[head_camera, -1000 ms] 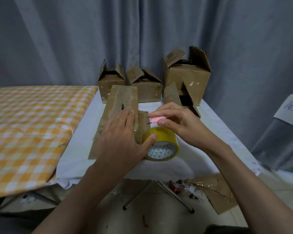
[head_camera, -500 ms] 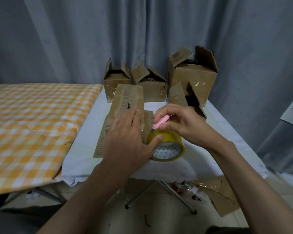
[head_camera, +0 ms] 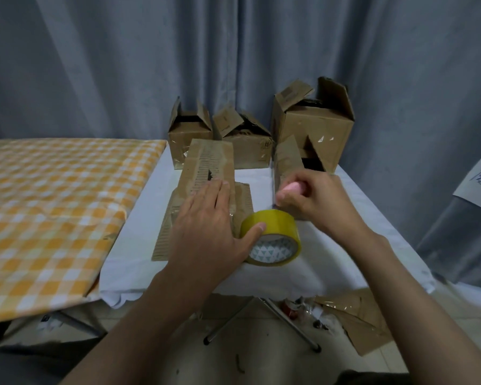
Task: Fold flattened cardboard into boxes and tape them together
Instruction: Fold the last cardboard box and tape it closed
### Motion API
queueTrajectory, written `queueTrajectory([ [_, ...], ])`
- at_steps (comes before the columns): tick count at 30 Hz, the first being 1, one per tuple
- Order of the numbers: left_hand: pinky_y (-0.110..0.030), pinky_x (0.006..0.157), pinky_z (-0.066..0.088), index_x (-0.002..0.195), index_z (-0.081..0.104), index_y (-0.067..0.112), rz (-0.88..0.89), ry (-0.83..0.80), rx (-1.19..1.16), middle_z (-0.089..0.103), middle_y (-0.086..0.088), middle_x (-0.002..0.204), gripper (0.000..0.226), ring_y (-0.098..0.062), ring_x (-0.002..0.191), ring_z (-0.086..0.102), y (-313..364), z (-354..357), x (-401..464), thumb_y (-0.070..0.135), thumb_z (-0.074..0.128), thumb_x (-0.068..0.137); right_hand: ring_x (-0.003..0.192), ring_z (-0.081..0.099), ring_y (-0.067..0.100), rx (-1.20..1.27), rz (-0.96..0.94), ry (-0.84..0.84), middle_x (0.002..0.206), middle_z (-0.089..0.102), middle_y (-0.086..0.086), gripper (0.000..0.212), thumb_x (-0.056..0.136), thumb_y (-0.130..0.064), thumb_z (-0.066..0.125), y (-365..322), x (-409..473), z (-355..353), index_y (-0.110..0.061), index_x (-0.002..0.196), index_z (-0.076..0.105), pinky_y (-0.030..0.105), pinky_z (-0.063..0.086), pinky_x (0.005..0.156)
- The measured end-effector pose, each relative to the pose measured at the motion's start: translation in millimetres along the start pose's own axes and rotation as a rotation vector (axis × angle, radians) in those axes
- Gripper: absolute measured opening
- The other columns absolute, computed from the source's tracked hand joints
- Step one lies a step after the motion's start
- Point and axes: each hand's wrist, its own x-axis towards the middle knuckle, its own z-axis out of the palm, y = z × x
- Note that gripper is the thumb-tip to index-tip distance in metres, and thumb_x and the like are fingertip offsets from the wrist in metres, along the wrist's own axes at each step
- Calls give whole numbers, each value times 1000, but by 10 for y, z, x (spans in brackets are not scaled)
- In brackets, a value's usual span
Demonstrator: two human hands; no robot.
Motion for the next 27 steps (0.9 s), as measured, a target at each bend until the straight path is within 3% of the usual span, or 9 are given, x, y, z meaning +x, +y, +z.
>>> queueTrajectory([
  [4, -38, 118, 23, 148, 41, 6, 11, 0, -4, 40, -11, 154, 96, -25, 143, 36, 8, 0, 4, 76, 36, 82, 62, 59, 13, -83, 300, -287, 77, 67, 2, 13, 95, -21, 67, 371, -169, -317, -9, 91, 70, 9, 39, 49],
  [6, -38, 118, 24, 147, 42, 6, 14, 1, -9, 41, -11, 153, 95, -25, 143, 36, 9, -3, 12, 75, 38, 82, 61, 54, 11, -59, 418, -343, 73, 62, 1, 17, 100, -20, 59, 534, -250, -381, -7, 95, 69, 9, 38, 47],
  [11, -39, 120, 24, 150, 38, 8, 7, -21, 2, 36, -9, 157, 98, -23, 144, 32, 8, -16, 19, 78, 33, 81, 78, 57, 10, -147, 476, -437, 86, 65, -4, 20, 101, -11, 53, 719, -294, -259, -18, 88, 67, 14, 40, 62],
  [14, -38, 120, 22, 151, 36, 10, 5, -30, 5, 33, -7, 158, 99, -21, 145, 30, 4, -14, 21, 79, 32, 80, 87, 61, 18, -366, 436, -374, 87, 70, -5, 18, 88, -13, 65, 736, -264, -131, -21, 73, 72, 27, 49, 76],
  [16, -38, 120, 24, 151, 37, 10, 2, -21, -4, 35, -8, 157, 100, -22, 145, 32, 2, -8, 21, 79, 34, 79, 88, 61, 23, -519, 307, -212, 90, 69, -1, 10, 84, -17, 69, 635, -231, -64, -19, 76, 74, 35, 52, 78],
  [18, -37, 119, 23, 150, 38, 10, -2, -18, -4, 37, -8, 156, 99, -23, 144, 33, 2, -3, 15, 79, 34, 79, 82, 64, 16, -267, 149, -23, 84, 72, -2, 13, 90, -16, 66, 468, -190, 19, -16, 80, 75, 35, 53, 77],
  [20, -38, 118, 23, 150, 38, 10, -5, -16, -1, 38, -9, 155, 99, -24, 144, 34, 3, -3, 17, 79, 35, 79, 83, 66, 7, 134, 115, 19, 84, 74, -8, 14, 94, -22, 66, 223, -134, 95, -20, 86, 77, 27, 54, 78],
  [22, -37, 118, 22, 151, 35, 11, -3, -27, 5, 36, -8, 156, 100, -23, 144, 33, 5, 4, 17, 80, 33, 80, 92, 66, 4, 334, 142, -130, 94, 74, -12, 15, 95, -32, 64, 36, -93, 170, -24, 95, 78, 27, 54, 85],
  [27, -36, 118, 22, 152, 35, 13, -1, -26, 18, 36, -6, 157, 95, -21, 144, 32, 0, -4, 25, 80, 34, 84, 100, 65, 6, 371, 195, -383, 99, 73, -11, 14, 93, -38, 67, -75, -42, 321, -29, 96, 78, 36, 53, 96],
])
